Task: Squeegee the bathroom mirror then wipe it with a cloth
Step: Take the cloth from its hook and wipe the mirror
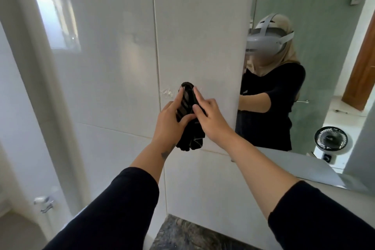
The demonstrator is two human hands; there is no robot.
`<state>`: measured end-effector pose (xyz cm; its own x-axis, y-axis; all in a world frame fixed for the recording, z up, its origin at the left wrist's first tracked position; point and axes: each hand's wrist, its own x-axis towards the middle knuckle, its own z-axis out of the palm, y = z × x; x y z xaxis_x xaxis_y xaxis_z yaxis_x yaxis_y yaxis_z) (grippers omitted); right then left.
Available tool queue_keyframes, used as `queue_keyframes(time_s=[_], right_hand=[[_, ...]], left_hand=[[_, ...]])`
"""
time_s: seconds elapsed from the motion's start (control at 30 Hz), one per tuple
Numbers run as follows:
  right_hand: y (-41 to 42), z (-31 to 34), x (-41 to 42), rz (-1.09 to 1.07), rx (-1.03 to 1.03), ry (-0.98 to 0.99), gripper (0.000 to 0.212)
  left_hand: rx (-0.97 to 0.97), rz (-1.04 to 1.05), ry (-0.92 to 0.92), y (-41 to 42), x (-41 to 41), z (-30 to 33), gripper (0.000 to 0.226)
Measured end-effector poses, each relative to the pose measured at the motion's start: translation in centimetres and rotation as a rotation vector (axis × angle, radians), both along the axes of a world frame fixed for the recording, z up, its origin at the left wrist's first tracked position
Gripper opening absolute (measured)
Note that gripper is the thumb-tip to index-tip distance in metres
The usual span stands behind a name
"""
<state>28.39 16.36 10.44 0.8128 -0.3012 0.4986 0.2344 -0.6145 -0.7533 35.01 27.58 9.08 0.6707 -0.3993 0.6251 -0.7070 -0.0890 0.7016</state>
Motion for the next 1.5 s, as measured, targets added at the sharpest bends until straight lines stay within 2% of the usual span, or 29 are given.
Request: queue_keyframes(time_s=[0.23,0.4,0.5,0.6,0.77,0.83,0.93,1.07,1.17,1.3,1.37,1.5], right_hand=[[-2.4,8.6,-7.7,-0.035,0.129,-0.238,0.042],[-5.4,13.9,-12.6,-0.229,0.106,-0.364,0.040],[-7.0,17.6,-14.2,-0.367,-0.027,-0.452,0.041],[-8.0,21.5,-14.7,-0.542,-0.282,-0.570,0.043],[-8.8,27.5,-12.7,-0.781,-0.565,-0.677,0.043],[-8.5,29.5,-11.0,-0.828,-0.652,-0.720,0.044],[-7.9,32.3,-8.1,-0.892,-0.777,-0.737,0.045],[-8.9,34.5,-5.0,-1.038,-0.952,-0.613,0.055],[-10.0,33.0,-3.1,-1.116,-1.072,-0.519,0.054],[-10.7,30.0,-2.0,-1.143,-1.247,-0.525,0.050],[-11.2,30.3,-2.4,-1.139,-1.257,-0.548,0.045],[-12.6,32.2,-4.6,-1.166,-1.108,-0.542,0.043]], left_hand=[[0.087,-0.127,-0.263,-2.4,-6.9,9.3,0.079],[0.181,-0.115,-0.405,-4.3,-9.9,14.9,0.074],[0.143,-0.085,-0.473,-5.8,-10.9,17.7,0.061],[0.132,0.006,-0.525,-7.3,-10.8,20.1,0.056],[0.387,0.266,-0.644,-9.1,-9.3,21.8,0.070],[0.408,0.300,-0.620,-10.0,-8.3,21.4,0.080],[0.362,0.245,-0.526,-12.0,-6.5,20.3,0.095],[0.291,0.224,-0.515,-14.6,-4.7,19.3,0.106],[0.264,0.192,-0.490,-15.5,-3.8,18.6,0.112],[0.243,0.178,-0.496,-15.5,-3.5,18.2,0.120],[0.245,0.168,-0.481,-15.2,-3.8,18.2,0.121],[0.248,0.167,-0.455,-14.7,-4.5,18.6,0.118]])
